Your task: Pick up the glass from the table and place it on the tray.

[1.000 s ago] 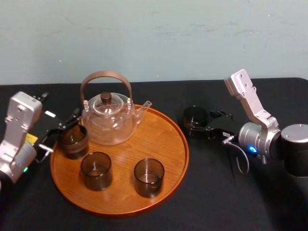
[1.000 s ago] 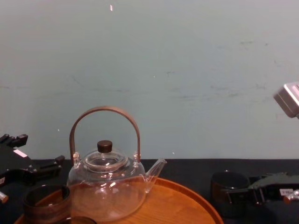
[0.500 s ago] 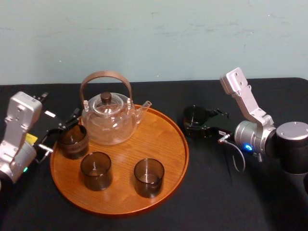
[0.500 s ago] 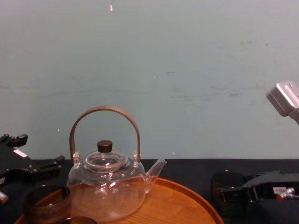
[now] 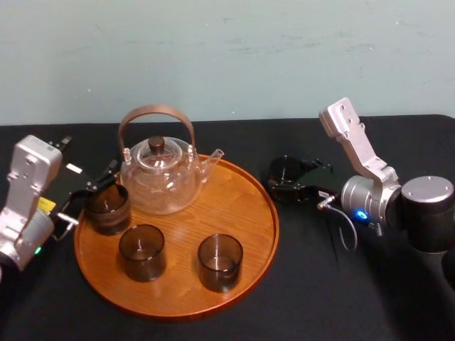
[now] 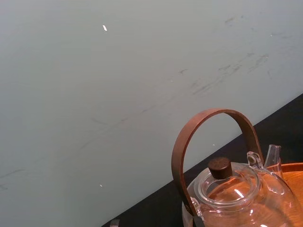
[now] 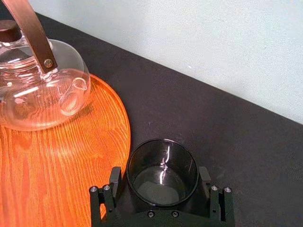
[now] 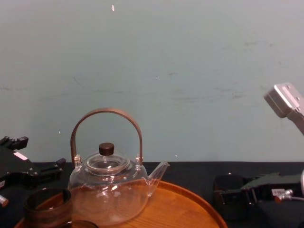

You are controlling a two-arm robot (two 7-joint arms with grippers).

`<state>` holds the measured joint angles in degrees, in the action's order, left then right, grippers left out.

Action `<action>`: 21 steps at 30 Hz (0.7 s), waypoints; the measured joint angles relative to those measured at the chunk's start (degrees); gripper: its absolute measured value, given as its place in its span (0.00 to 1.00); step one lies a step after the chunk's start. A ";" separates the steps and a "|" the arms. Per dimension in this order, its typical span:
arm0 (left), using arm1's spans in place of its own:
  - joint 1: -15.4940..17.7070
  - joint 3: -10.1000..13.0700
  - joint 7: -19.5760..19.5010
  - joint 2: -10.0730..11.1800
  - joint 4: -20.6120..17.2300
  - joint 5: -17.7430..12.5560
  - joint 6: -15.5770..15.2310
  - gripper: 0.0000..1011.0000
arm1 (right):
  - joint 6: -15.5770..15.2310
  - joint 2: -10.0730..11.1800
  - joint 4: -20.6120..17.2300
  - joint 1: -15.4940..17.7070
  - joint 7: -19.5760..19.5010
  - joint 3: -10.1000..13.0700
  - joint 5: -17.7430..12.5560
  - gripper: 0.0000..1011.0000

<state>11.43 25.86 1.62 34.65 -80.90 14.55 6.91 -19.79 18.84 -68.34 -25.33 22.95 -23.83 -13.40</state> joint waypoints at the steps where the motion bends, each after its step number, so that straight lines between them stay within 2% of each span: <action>1: 0.00 0.00 0.00 0.00 0.00 0.00 0.00 0.99 | 0.00 -0.09 0.14 -0.10 0.00 -0.04 0.07 0.99; 14: 0.00 0.00 0.00 0.00 0.00 0.00 0.00 0.99 | 0.05 -0.21 0.36 -0.27 -0.06 -0.18 0.39 0.99; 18: 0.00 0.00 0.00 0.00 0.00 0.00 0.00 0.99 | 0.06 -0.19 0.31 -0.22 -0.05 -0.17 0.32 0.91; 21: 0.00 0.00 0.00 0.00 0.00 0.00 0.00 0.99 | 0.06 -0.17 0.28 -0.20 -0.04 -0.15 0.28 0.89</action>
<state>11.43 25.86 1.62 34.64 -80.90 14.55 6.91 -19.73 18.67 -68.07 -25.54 22.92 -23.98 -13.12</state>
